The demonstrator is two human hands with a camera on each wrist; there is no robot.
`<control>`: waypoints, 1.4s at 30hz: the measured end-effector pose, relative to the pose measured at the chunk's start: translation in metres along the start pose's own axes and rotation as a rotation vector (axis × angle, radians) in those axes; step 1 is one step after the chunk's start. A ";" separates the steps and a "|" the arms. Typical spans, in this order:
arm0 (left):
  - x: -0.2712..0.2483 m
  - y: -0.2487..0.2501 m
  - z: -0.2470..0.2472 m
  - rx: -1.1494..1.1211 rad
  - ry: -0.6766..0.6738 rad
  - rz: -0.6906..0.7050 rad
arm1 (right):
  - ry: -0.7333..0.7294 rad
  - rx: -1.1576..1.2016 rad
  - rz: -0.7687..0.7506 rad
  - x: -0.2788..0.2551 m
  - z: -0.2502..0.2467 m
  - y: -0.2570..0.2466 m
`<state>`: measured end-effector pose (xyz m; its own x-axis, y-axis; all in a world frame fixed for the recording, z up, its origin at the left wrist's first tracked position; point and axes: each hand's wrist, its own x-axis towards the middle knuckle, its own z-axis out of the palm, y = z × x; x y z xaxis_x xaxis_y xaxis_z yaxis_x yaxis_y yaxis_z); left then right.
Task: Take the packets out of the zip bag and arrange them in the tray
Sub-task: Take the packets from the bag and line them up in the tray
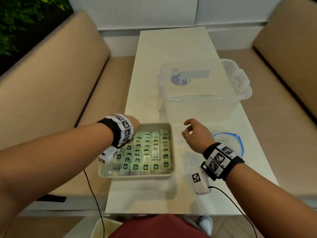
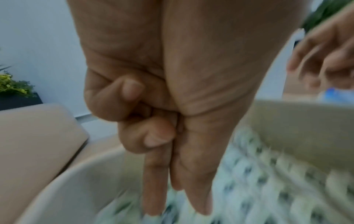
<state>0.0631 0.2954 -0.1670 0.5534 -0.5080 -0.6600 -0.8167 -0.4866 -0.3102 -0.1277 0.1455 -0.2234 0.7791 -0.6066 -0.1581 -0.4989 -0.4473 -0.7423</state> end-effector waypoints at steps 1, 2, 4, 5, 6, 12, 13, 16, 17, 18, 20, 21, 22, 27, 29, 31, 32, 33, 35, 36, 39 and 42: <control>0.000 0.005 -0.012 -0.005 0.039 0.008 | 0.043 0.010 0.000 0.000 -0.011 0.006; -0.005 0.013 -0.022 -0.025 0.106 0.024 | 0.087 0.020 0.002 0.001 -0.024 0.014; -0.009 0.040 -0.046 -0.055 0.211 0.091 | 0.180 0.033 0.013 0.002 -0.048 0.031; -0.010 0.058 -0.056 -0.089 0.266 0.133 | 0.225 0.032 0.021 0.003 -0.060 0.041; -0.010 0.077 -0.066 -0.141 0.309 0.176 | 0.257 0.018 0.032 0.004 -0.072 0.052; 0.023 0.201 -0.073 -0.334 0.335 0.322 | 0.055 -0.279 0.170 0.010 -0.116 0.125; 0.033 0.217 -0.066 -0.371 0.326 0.303 | 0.006 -0.283 0.180 0.010 -0.117 0.135; 0.059 0.249 -0.046 -0.545 0.304 0.230 | -0.118 -0.225 0.164 0.013 -0.115 0.157; 0.066 0.257 -0.040 -0.605 0.295 0.217 | -0.148 -0.207 0.141 0.015 -0.113 0.162; 0.070 0.263 -0.037 -0.660 0.293 0.204 | -0.167 -0.197 0.121 0.017 -0.110 0.167; 0.075 0.272 -0.030 -0.769 0.346 0.167 | -0.176 -0.202 0.096 0.022 -0.106 0.175; 0.078 0.275 -0.027 -0.838 0.390 0.138 | -0.175 -0.211 0.086 0.025 -0.104 0.178; 0.078 0.278 -0.026 -0.921 0.424 0.114 | -0.167 -0.214 0.070 0.028 -0.103 0.181; 0.082 0.292 -0.031 -1.263 0.406 0.085 | -0.090 -0.051 0.031 0.040 -0.102 0.190; 0.085 0.295 -0.032 -1.353 0.396 0.077 | -0.087 0.003 0.049 0.043 -0.103 0.194; 0.086 0.295 -0.028 -1.431 0.403 0.053 | -0.079 0.031 0.054 0.044 -0.105 0.197; 0.086 0.294 -0.026 -1.461 0.410 0.038 | -0.074 0.034 0.053 0.044 -0.106 0.199; 0.086 0.292 -0.022 -1.484 0.439 0.032 | -0.076 0.033 0.052 0.043 -0.107 0.201; 0.085 0.288 -0.016 -1.467 0.530 0.039 | -0.081 0.033 0.036 0.042 -0.109 0.206; 0.086 0.287 -0.013 -1.438 0.569 0.040 | -0.070 0.034 0.018 0.041 -0.110 0.208; 0.088 0.283 -0.010 -1.359 0.615 -0.026 | -0.022 0.042 -0.109 0.038 -0.108 0.211; 0.089 0.279 -0.008 -1.361 0.530 -0.084 | -0.040 0.042 -0.142 0.038 -0.105 0.219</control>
<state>-0.1144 0.1086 -0.3071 0.8305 -0.4948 -0.2557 -0.1639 -0.6559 0.7368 -0.2472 -0.0446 -0.3241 0.8559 -0.5117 -0.0750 -0.3667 -0.4983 -0.7857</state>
